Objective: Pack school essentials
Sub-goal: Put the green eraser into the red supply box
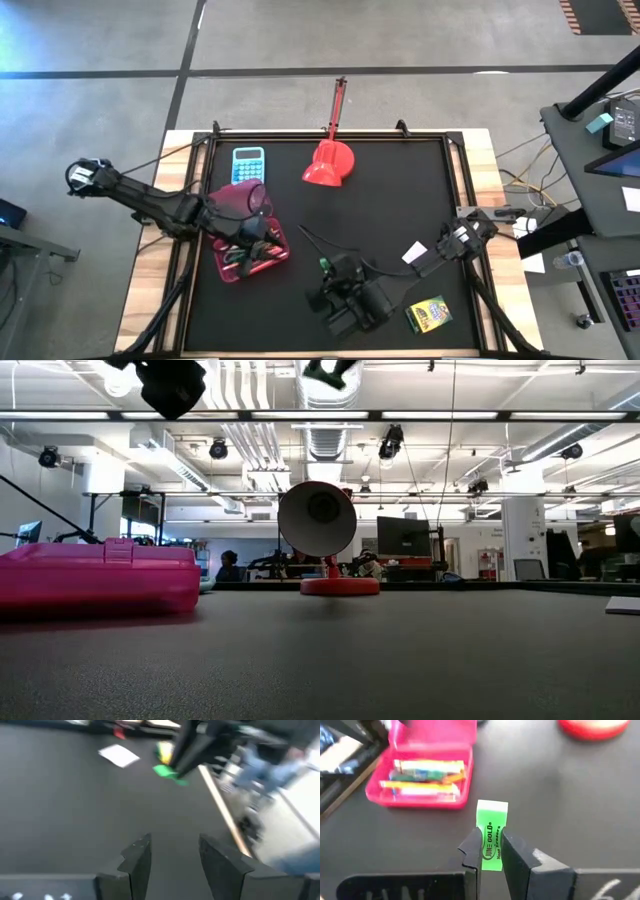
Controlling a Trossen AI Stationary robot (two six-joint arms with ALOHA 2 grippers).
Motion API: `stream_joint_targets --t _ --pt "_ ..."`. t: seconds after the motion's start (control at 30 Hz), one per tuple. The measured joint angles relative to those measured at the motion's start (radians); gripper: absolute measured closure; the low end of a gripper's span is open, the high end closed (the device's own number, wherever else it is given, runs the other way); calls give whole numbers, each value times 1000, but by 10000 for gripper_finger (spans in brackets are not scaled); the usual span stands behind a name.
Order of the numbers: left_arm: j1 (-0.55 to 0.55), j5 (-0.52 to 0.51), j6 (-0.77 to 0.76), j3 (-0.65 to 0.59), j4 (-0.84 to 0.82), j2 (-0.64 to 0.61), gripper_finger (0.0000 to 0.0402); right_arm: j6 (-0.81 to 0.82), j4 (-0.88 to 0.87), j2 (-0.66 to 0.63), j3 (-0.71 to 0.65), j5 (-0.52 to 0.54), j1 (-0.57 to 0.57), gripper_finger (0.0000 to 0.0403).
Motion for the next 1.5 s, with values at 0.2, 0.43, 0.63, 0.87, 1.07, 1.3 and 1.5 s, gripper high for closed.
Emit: stream_joint_targets --t 0.2,0.43,0.63,0.87,1.07,1.3,1.5 --pt "0 -124 -6 0 117 14 255 -63 -79 -10 103 146 -26 358" --pt "11 -130 31 5 290 67 252 -188 -62 -74 95 172 -86 358" --pt "37 -144 128 5 358 136 216 -274 -58 -132 95 172 -125 358" --pt "83 -236 101 12 577 219 161 -319 -54 -166 95 185 -139 358" --pt "90 -253 72 56 726 301 148 -323 -53 -167 95 200 -144 358" --pt "92 -269 41 113 741 371 148 -329 -37 -167 95 209 -146 358" --pt "92 -269 36 145 734 391 164 -333 -34 -167 95 208 -146 358"
